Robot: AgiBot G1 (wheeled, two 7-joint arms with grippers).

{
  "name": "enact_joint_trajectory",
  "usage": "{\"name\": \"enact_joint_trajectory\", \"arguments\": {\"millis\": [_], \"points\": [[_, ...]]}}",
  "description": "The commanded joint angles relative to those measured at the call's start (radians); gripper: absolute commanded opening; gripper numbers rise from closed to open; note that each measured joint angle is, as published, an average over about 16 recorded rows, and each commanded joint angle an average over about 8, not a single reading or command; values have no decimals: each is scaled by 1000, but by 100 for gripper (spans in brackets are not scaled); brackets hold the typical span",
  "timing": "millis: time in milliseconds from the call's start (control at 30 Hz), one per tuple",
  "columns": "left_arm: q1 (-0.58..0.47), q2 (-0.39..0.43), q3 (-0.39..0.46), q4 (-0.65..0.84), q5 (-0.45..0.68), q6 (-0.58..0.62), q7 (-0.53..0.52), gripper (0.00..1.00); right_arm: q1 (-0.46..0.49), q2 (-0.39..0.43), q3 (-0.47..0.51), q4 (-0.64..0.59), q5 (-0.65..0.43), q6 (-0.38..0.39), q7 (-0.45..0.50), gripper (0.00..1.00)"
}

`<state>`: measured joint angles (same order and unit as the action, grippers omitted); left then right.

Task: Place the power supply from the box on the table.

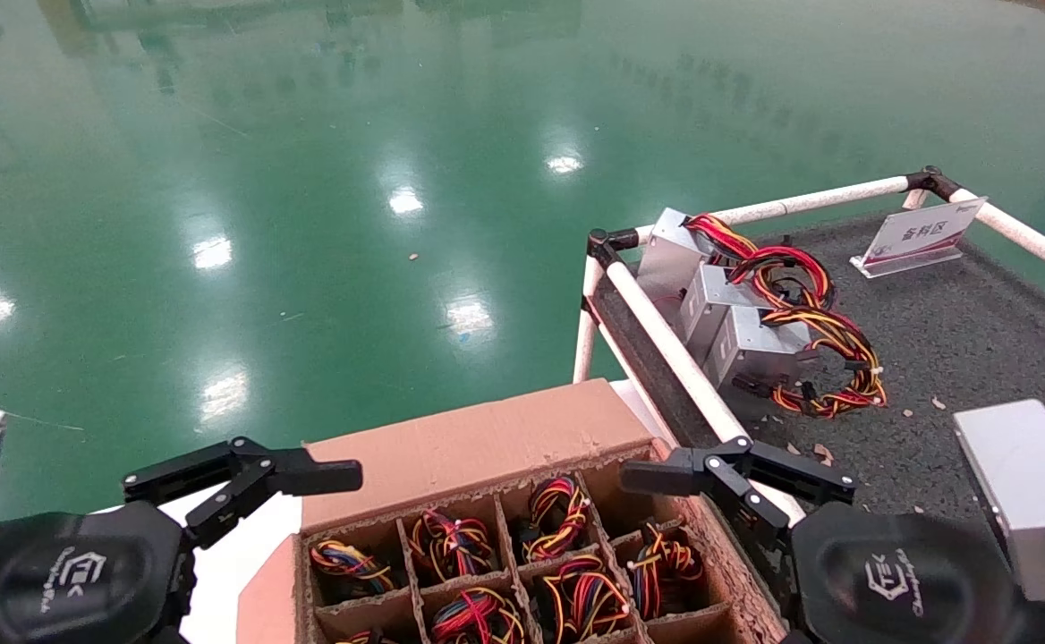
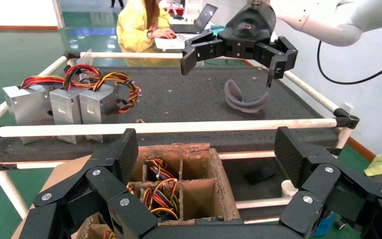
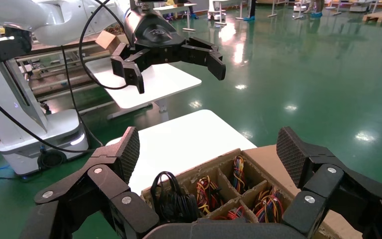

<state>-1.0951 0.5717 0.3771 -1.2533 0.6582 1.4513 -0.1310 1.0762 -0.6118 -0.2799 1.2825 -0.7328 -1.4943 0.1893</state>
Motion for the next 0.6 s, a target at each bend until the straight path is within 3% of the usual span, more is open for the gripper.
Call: {"name": "enact_joint_trajectory", "arguments": {"millis": [33, 400, 600], "points": [[0, 0, 0, 0, 0, 0, 0, 100, 0, 0, 0, 0, 0, 0, 0, 100], [0, 0, 0, 0, 0, 0, 0, 99, 0, 0, 0, 0, 0, 0, 0, 100], [0, 0, 0, 0, 0, 0, 0, 27, 0, 0, 0, 0, 0, 0, 0, 100]]}}
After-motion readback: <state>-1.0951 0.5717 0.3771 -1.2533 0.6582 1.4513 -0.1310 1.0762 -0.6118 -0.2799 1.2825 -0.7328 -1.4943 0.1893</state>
